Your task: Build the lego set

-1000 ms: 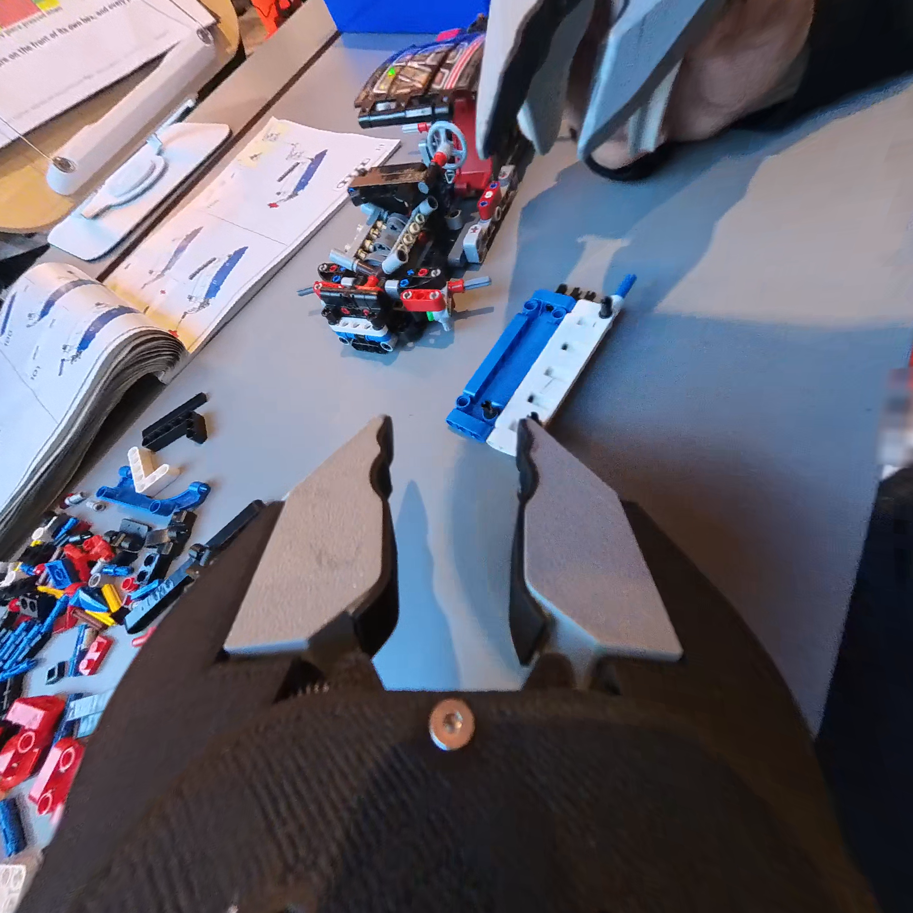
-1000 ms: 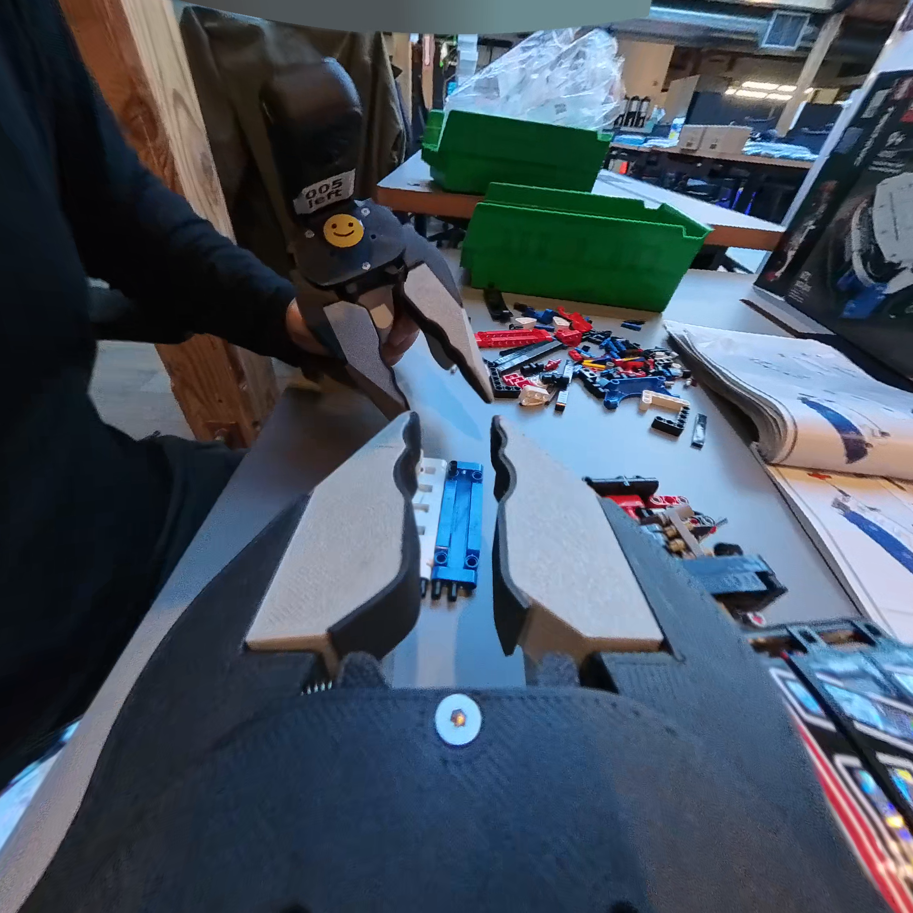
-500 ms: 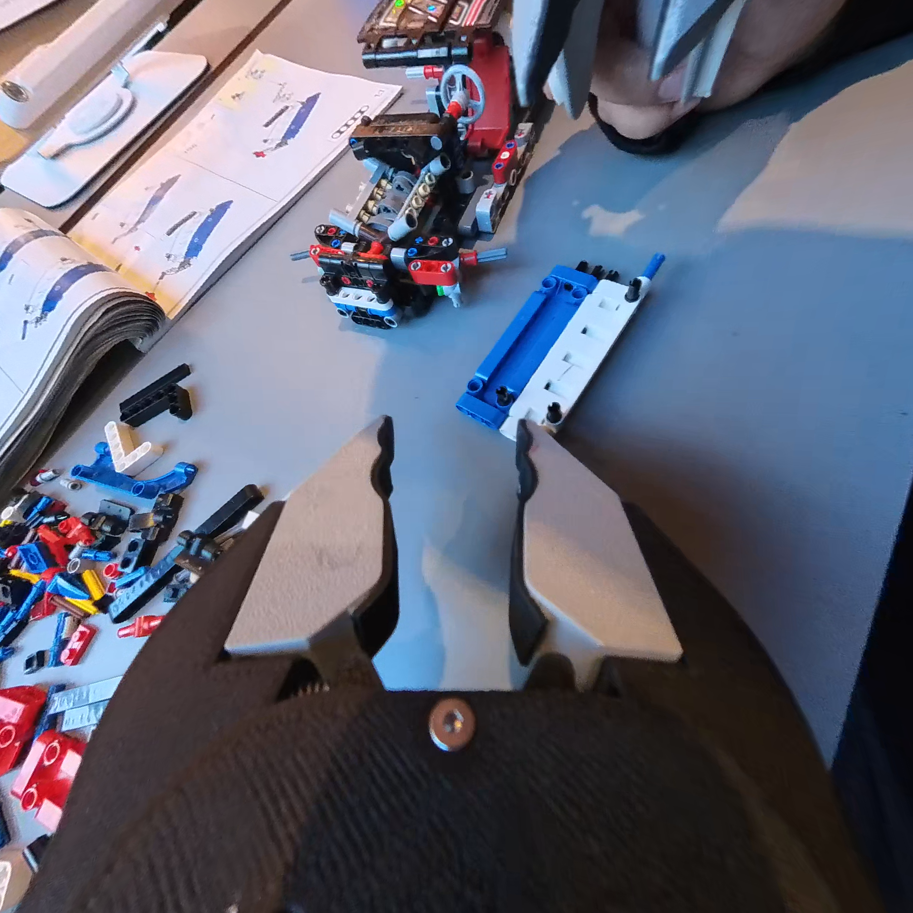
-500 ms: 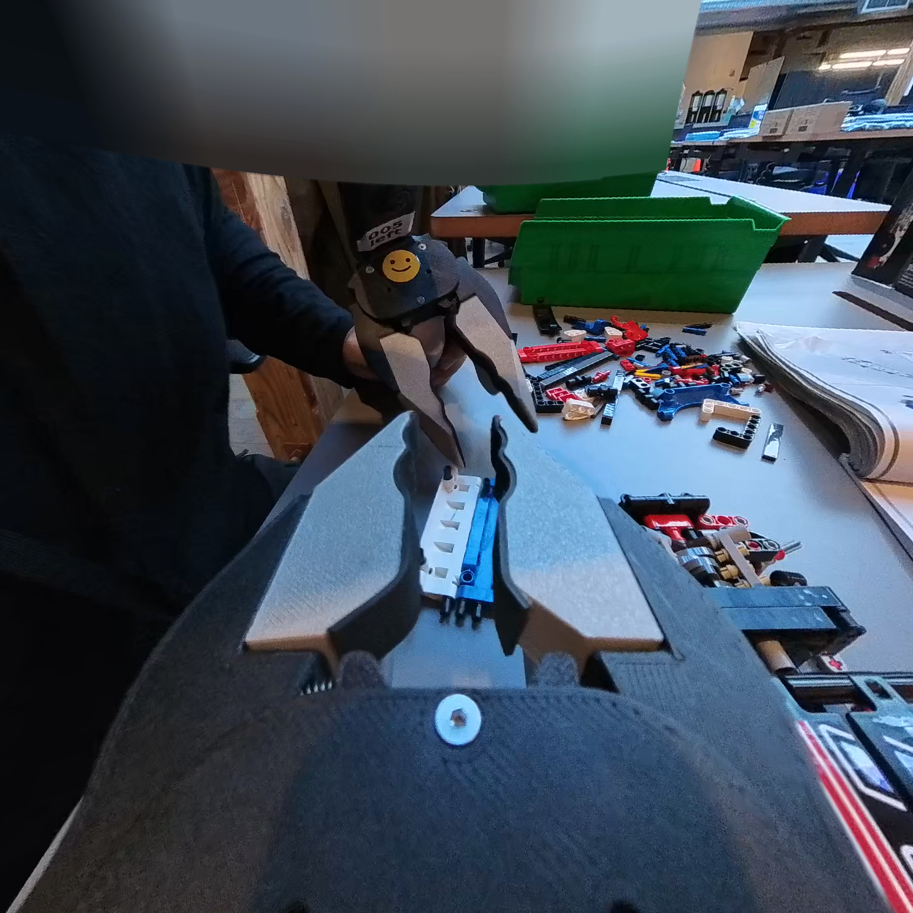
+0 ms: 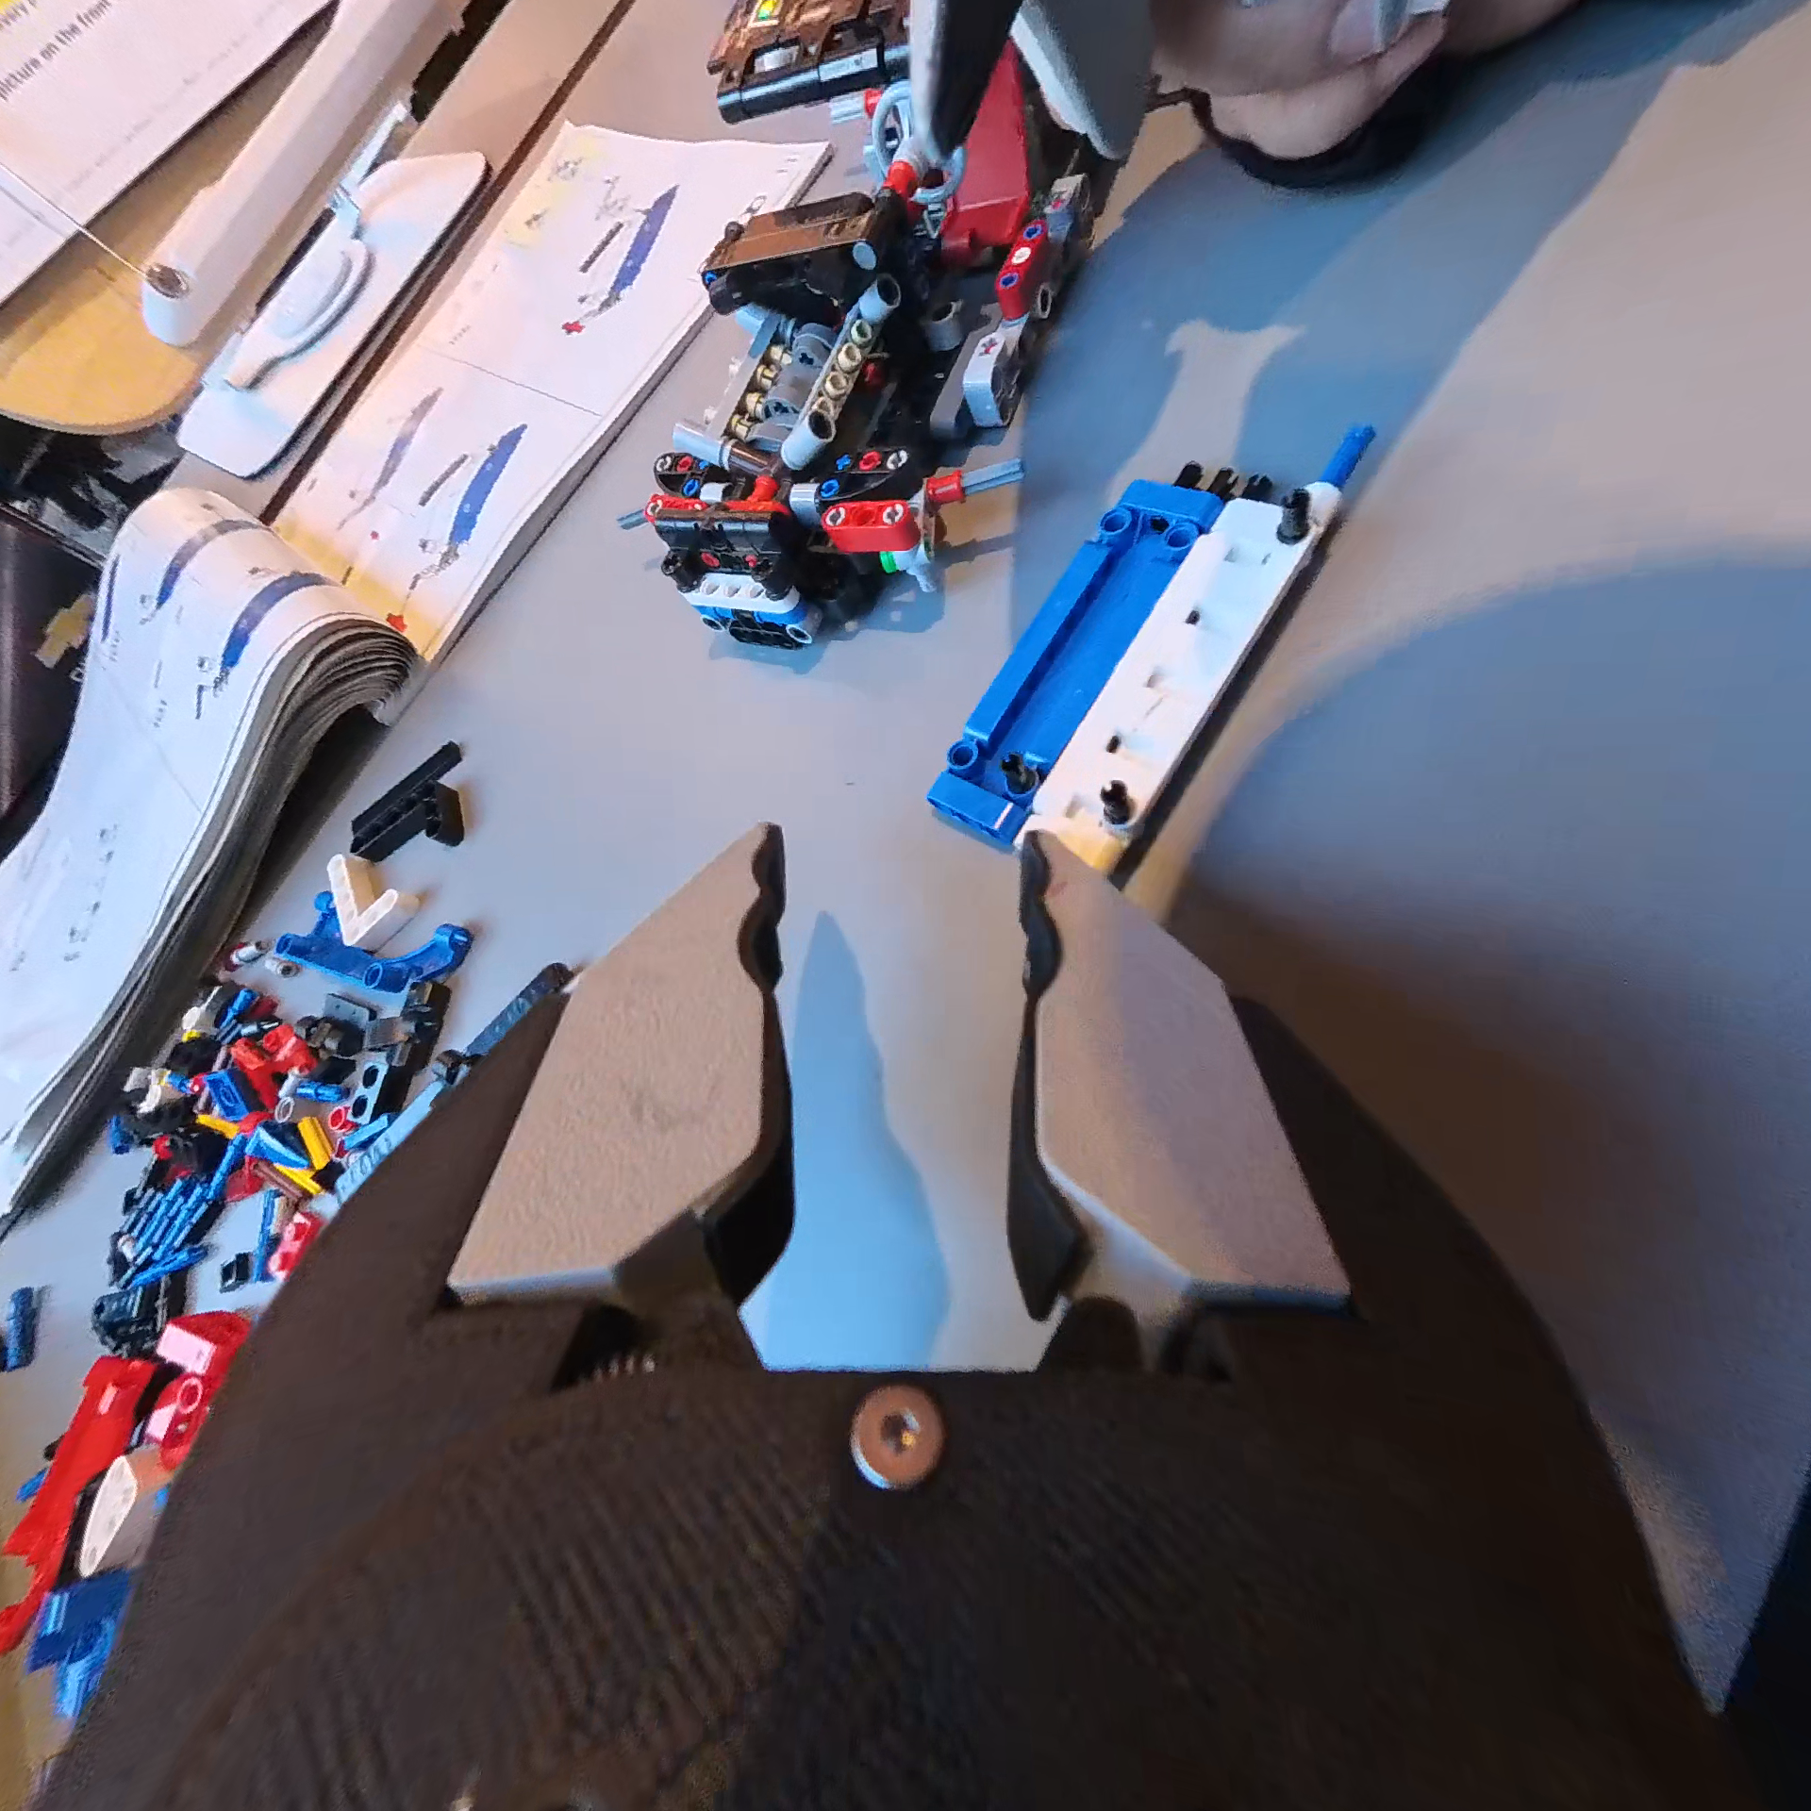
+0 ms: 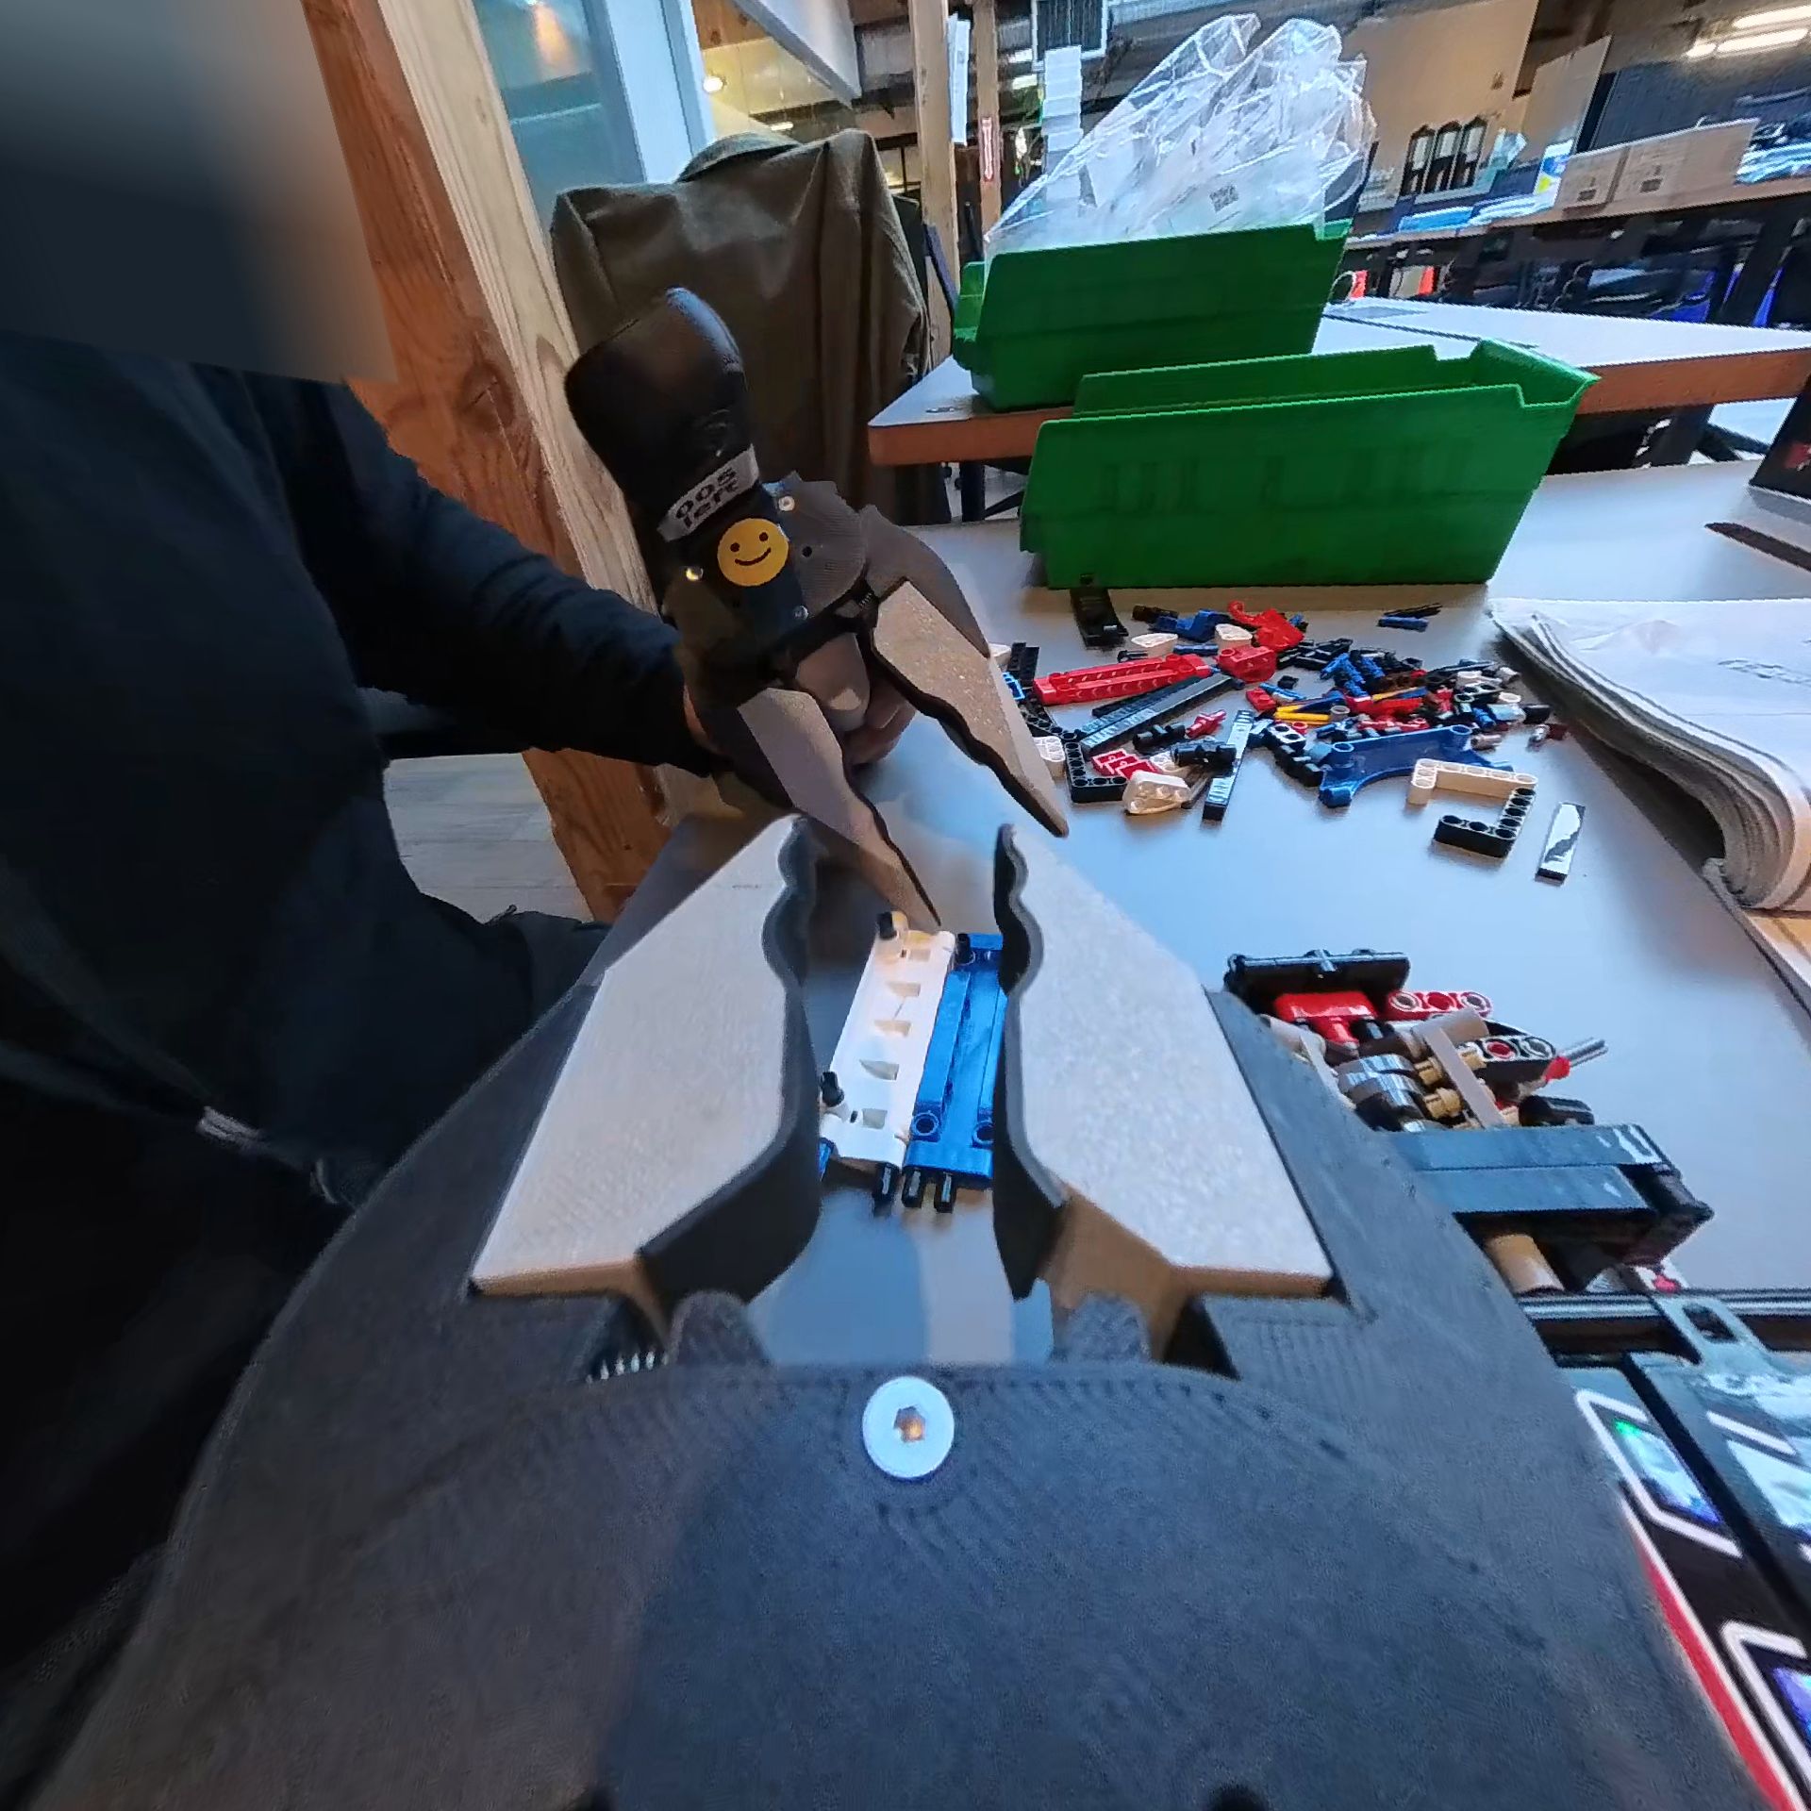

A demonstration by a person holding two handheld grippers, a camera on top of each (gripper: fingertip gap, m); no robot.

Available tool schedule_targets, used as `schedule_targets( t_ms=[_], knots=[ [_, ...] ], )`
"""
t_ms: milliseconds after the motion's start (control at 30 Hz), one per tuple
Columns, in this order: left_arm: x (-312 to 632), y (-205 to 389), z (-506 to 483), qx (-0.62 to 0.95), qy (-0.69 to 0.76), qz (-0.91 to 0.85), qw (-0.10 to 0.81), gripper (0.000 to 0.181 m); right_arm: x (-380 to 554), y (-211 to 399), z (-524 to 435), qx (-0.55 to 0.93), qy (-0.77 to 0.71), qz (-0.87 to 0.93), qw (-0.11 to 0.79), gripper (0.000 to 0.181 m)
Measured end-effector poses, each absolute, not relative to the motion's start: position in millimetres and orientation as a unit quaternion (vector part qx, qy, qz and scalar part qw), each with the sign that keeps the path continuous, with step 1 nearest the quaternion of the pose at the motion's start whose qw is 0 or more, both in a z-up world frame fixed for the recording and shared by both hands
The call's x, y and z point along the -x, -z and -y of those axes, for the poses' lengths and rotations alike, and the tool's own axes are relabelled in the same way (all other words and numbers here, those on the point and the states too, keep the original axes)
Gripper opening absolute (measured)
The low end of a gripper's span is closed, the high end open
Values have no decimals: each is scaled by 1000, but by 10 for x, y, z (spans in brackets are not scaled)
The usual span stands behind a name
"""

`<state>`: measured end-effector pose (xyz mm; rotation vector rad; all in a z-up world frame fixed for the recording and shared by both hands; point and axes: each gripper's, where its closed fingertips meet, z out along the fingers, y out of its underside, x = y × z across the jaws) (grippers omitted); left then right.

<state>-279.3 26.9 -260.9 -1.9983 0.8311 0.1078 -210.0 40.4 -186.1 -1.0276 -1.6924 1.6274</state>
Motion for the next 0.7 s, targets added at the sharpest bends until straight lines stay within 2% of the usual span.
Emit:
schedule_targets(
  t_ms=[233, 467, 700],
  knots=[
    [2780, 2572, -256, 811, -31, -337, 477, 46, 1999, 2029, -519, 393, -554, 675, 287, 33],
    [2735, 2588, -233, 806, -29, -352, 475, 46, 1881, 2251, -470, 388, -512, 729, 236, 34],
    [2797, 2541, -267, 817, -1, -319, 481, 45, 1946, 2293, -306, 365, -498, 752, 230, 30]
  ],
)
